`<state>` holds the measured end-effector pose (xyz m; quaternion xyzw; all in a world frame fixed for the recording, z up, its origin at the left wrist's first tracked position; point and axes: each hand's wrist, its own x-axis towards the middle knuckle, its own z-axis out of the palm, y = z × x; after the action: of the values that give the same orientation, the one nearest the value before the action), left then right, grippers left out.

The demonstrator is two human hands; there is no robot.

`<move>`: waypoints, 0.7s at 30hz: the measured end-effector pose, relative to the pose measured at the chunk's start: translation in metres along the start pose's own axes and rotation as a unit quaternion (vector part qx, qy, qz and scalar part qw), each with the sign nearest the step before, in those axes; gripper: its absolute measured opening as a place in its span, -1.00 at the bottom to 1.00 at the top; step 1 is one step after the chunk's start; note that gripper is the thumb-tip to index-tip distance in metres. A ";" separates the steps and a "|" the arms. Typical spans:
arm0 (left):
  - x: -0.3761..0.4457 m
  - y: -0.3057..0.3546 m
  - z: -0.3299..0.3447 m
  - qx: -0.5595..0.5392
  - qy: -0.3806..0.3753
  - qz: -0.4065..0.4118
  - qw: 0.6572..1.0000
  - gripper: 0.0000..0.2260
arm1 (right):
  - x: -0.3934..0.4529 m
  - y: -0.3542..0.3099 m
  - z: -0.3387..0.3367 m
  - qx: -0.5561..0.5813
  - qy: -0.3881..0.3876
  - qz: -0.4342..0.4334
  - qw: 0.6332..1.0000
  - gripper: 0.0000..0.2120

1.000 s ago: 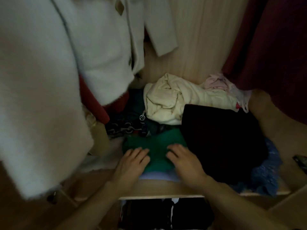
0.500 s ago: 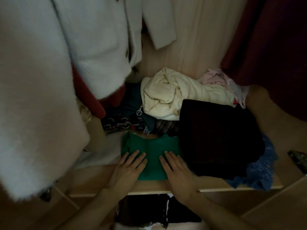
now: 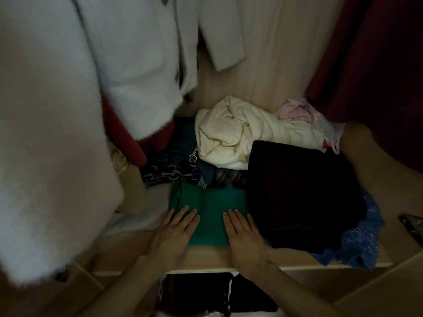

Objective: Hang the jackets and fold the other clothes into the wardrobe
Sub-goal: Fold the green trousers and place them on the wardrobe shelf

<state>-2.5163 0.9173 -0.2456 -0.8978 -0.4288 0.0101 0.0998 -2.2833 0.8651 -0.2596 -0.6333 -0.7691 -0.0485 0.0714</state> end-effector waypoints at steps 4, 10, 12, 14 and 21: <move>0.005 0.005 -0.017 -0.051 0.031 -0.040 0.997 -0.41 | 0.005 -0.007 -0.012 -0.011 0.015 -0.013 1.000 -0.34; 0.020 0.006 -0.014 -0.074 -0.036 -0.150 0.985 -0.37 | 0.026 -0.005 -0.013 0.047 -0.024 0.013 0.999 -0.36; 0.018 0.004 -0.004 -0.088 -0.056 -0.154 0.983 -0.35 | 0.024 0.000 -0.003 0.037 -0.031 0.002 0.999 -0.38; 0.019 0.004 0.001 -0.096 -0.067 -0.160 0.980 -0.29 | 0.025 0.002 0.001 0.038 -0.039 0.003 0.999 -0.38; 0.030 0.003 -0.016 -0.080 -0.088 -0.174 0.978 -0.01 | 0.034 0.002 -0.011 0.066 -0.076 0.002 0.995 -0.18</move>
<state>-2.4937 0.9361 -0.2282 -0.8104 -0.5846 0.0376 -0.0108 -2.2872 0.8962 -0.2434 -0.6306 -0.7725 0.0510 0.0544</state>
